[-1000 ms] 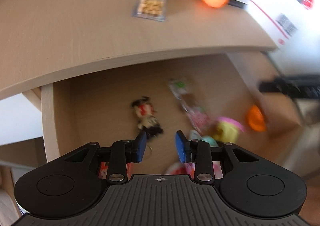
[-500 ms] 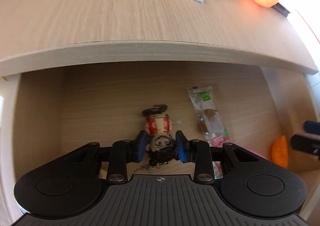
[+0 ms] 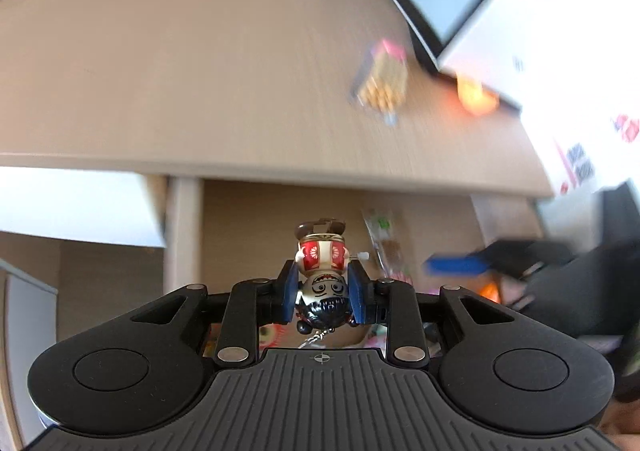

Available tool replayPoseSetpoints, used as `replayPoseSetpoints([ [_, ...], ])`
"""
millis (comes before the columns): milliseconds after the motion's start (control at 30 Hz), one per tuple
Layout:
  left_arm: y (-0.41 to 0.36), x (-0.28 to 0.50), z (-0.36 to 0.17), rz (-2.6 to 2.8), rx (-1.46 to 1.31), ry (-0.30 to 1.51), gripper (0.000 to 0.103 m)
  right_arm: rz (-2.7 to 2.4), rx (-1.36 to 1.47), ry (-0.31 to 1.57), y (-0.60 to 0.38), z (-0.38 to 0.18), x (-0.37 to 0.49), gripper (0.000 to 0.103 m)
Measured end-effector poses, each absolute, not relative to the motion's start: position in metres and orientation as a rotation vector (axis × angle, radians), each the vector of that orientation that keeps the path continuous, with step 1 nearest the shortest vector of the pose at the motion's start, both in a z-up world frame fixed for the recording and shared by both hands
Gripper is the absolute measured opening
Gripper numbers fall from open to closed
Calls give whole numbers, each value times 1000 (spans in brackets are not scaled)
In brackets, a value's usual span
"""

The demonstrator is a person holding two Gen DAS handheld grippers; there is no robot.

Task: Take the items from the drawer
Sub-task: 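Grasp the keychain figure in the drawer with the left tool, then place figure on desk with left tool while right grasps Hello Kitty toy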

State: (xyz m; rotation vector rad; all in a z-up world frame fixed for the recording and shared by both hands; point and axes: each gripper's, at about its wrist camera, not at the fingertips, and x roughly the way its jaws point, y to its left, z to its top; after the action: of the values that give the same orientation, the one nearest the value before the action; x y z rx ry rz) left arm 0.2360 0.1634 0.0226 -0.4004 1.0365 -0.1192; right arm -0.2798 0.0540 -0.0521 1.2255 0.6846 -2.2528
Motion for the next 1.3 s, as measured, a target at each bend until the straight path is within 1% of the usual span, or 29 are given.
replayPoseSetpoints([
  [200, 192, 220, 44, -29, -448, 983, 30, -1964, 1192, 859, -11, -91, -275, 64],
  [400, 209, 215, 39, 35, -501, 976, 30, -1792, 1216, 902, -62, -121, -274, 64],
  [433, 211, 215, 38, 36, -516, 975, 30, -1774, 1219, 911, -66, -126, -273, 68],
  [500, 212, 215, 38, 39, -522, 974, 30, -1774, 1217, 929, -72, -131, -272, 72],
  [567, 212, 213, 38, 34, -518, 970, 30, -1743, 1223, 931, -73, -133, -271, 69],
  [600, 212, 213, 38, 33, -518, 968, 30, -1736, 1232, 937, -73, -134, -270, 61],
  [633, 212, 212, 38, 34, -517, 967, 30, -1738, 1238, 947, -72, -135, -271, 57],
  [700, 211, 212, 36, 35, -519, 969, 30, -1749, 1240, 947, -69, -133, -269, 54],
  [767, 210, 212, 35, 29, -516, 974, 30, -1772, 1227, 949, -63, -127, -263, 54],
  [800, 208, 212, 34, 22, -512, 976, 30, -1789, 1215, 954, -59, -122, -259, 42],
  [833, 206, 212, 32, 11, -507, 980, 30, -1818, 1200, 959, -54, -116, -254, 37],
  [900, 198, 211, 27, -14, -498, 995, 30, -1889, 1216, 921, -38, -101, -250, 37],
  [1133, 164, 206, 12, -135, -478, 1051, 30, -2251, 1247, 682, 39, -48, -232, 37],
  [1233, 153, 211, 27, -202, -466, 1021, 30, -2404, 1182, 566, 67, -11, -215, 36],
  [1300, 149, 218, 51, -242, -443, 959, 30, -2488, 1088, 508, 79, 20, -199, 36],
])
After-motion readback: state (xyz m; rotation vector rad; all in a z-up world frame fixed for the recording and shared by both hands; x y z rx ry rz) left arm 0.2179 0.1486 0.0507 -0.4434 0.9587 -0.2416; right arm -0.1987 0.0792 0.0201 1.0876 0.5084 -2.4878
